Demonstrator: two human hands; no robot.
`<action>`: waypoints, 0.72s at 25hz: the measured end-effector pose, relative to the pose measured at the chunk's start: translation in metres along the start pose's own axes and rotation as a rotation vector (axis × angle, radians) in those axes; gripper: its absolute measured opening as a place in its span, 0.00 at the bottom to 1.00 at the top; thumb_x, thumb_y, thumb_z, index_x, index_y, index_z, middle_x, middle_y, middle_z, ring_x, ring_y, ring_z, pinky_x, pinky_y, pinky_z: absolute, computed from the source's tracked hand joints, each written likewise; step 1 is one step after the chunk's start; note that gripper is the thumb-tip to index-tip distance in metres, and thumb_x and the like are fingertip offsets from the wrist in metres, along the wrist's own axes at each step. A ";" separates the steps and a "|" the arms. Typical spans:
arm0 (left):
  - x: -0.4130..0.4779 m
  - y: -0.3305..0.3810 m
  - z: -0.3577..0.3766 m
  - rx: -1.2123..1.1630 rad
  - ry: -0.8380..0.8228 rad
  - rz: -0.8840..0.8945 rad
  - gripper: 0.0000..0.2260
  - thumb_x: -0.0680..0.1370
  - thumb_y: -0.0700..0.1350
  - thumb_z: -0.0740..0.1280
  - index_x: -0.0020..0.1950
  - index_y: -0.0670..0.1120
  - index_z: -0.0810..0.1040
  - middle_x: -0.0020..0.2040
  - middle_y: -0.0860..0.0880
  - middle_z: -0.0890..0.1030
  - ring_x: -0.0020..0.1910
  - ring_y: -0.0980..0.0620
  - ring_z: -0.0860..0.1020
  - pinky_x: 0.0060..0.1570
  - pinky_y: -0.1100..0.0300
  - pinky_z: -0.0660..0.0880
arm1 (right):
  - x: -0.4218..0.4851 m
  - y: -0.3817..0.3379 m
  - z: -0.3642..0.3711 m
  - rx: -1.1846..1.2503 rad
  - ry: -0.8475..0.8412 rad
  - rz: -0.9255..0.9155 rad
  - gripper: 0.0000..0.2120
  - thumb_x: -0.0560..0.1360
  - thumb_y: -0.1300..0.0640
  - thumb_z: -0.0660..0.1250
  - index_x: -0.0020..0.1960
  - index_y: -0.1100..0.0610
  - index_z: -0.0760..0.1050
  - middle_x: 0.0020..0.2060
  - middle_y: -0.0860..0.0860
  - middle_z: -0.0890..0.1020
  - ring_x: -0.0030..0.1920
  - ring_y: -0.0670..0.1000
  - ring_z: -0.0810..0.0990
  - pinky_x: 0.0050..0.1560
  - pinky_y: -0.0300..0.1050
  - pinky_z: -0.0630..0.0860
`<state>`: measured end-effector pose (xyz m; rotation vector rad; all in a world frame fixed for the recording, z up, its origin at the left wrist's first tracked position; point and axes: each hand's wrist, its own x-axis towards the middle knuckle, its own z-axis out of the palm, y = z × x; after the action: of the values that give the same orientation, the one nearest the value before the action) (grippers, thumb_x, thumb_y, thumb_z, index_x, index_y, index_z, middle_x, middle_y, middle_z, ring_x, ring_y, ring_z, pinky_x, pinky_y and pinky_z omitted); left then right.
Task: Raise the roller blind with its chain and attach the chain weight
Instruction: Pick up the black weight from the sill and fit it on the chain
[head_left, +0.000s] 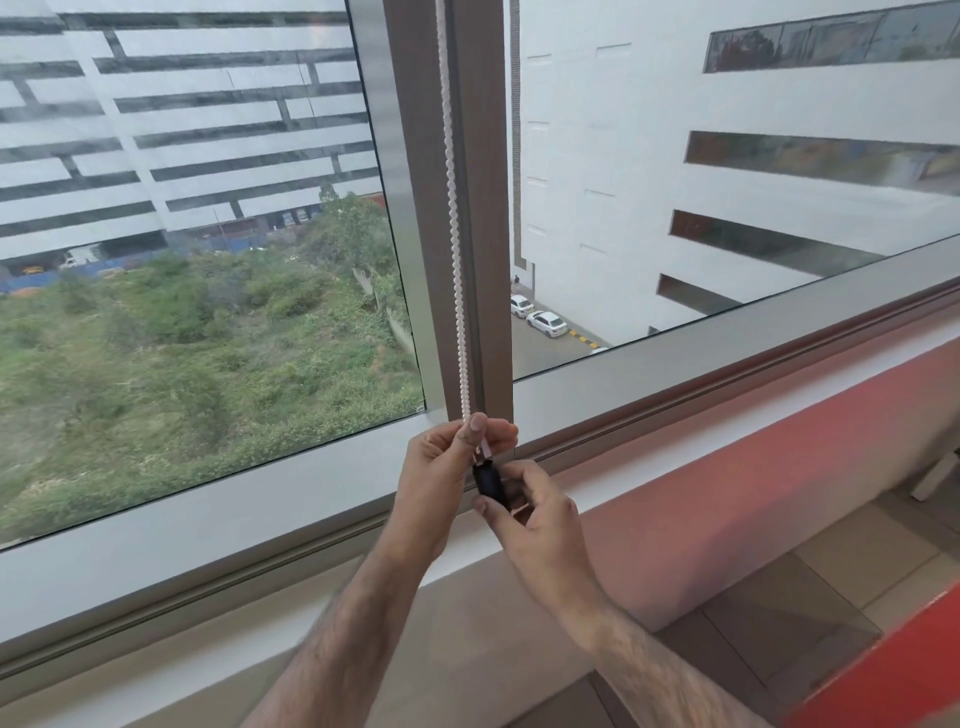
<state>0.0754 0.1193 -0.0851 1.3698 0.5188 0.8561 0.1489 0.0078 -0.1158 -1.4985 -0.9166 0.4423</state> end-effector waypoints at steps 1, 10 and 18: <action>-0.001 0.000 0.001 -0.007 0.003 -0.005 0.15 0.84 0.46 0.66 0.52 0.36 0.86 0.52 0.38 0.88 0.54 0.42 0.87 0.60 0.48 0.82 | -0.001 0.000 0.001 -0.010 0.025 -0.011 0.09 0.75 0.60 0.76 0.52 0.52 0.80 0.40 0.46 0.86 0.40 0.45 0.83 0.41 0.34 0.77; -0.004 0.002 0.005 -0.048 0.025 -0.034 0.15 0.83 0.48 0.67 0.52 0.36 0.86 0.52 0.36 0.88 0.52 0.42 0.87 0.54 0.48 0.83 | -0.001 0.001 0.008 -0.114 0.161 -0.080 0.14 0.71 0.59 0.78 0.51 0.47 0.78 0.41 0.44 0.85 0.42 0.47 0.84 0.43 0.44 0.81; -0.007 0.000 0.007 -0.064 0.059 -0.041 0.15 0.83 0.48 0.67 0.51 0.36 0.86 0.50 0.37 0.88 0.52 0.39 0.87 0.49 0.47 0.84 | -0.004 0.001 0.014 -0.142 0.216 -0.116 0.11 0.73 0.54 0.78 0.50 0.48 0.77 0.41 0.44 0.84 0.42 0.48 0.83 0.41 0.47 0.81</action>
<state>0.0766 0.1092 -0.0851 1.2745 0.5586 0.8741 0.1360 0.0141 -0.1202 -1.5773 -0.8721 0.1293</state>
